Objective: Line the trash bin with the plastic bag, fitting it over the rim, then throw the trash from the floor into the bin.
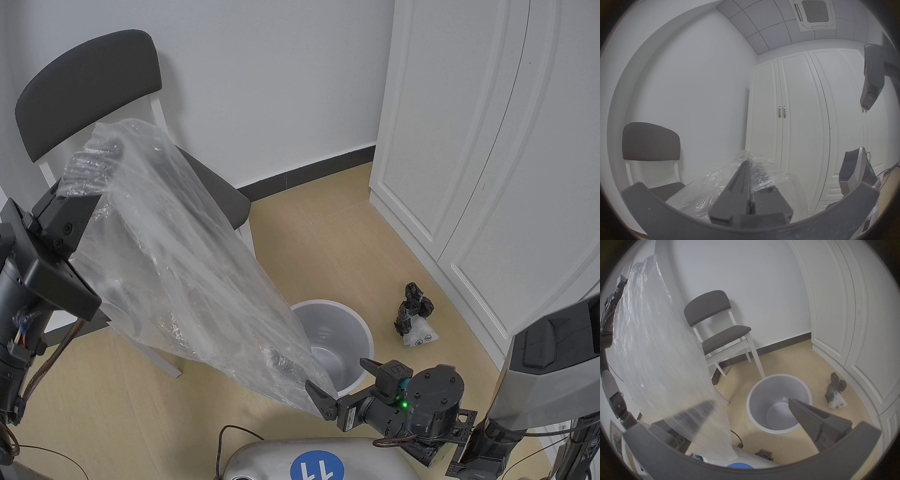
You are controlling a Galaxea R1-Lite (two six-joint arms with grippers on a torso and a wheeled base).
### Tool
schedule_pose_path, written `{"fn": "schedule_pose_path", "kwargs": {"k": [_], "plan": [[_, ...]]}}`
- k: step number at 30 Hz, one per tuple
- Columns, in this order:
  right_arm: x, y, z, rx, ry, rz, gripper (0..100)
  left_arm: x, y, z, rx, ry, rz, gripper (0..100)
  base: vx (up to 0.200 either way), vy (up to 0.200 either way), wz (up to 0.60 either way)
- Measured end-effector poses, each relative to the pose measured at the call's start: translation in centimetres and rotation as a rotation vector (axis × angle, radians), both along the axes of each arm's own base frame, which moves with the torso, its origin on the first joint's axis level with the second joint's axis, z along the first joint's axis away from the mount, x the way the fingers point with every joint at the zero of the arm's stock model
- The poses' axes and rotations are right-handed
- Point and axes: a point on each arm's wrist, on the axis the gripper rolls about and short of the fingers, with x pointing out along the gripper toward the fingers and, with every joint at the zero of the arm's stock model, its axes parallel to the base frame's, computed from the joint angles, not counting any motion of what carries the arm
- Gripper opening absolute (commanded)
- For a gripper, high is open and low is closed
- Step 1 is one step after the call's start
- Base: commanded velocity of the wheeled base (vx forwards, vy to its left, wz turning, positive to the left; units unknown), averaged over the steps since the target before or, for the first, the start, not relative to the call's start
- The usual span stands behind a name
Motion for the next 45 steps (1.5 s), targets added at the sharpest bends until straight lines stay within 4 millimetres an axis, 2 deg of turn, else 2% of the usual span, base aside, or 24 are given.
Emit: {"fn": "schedule_pose_path", "kwargs": {"k": [25,39,45], "plan": [[1.4,0.0,-2.1,-0.013,0.048,-0.038,100,0.0,0.0,0.0,-0.005,0.003,-0.003,0,0.000,0.000,0.00],[1.9,0.9,-1.3,0.076,0.043,-0.049,100,0.0,0.0,0.0,-0.004,0.006,-0.004,0,0.000,0.000,0.00],[2.2,1.5,-1.9,0.099,0.061,-0.052,100,0.0,0.0,0.0,-0.003,0.006,-0.004,0,0.000,0.000,0.00]]}}
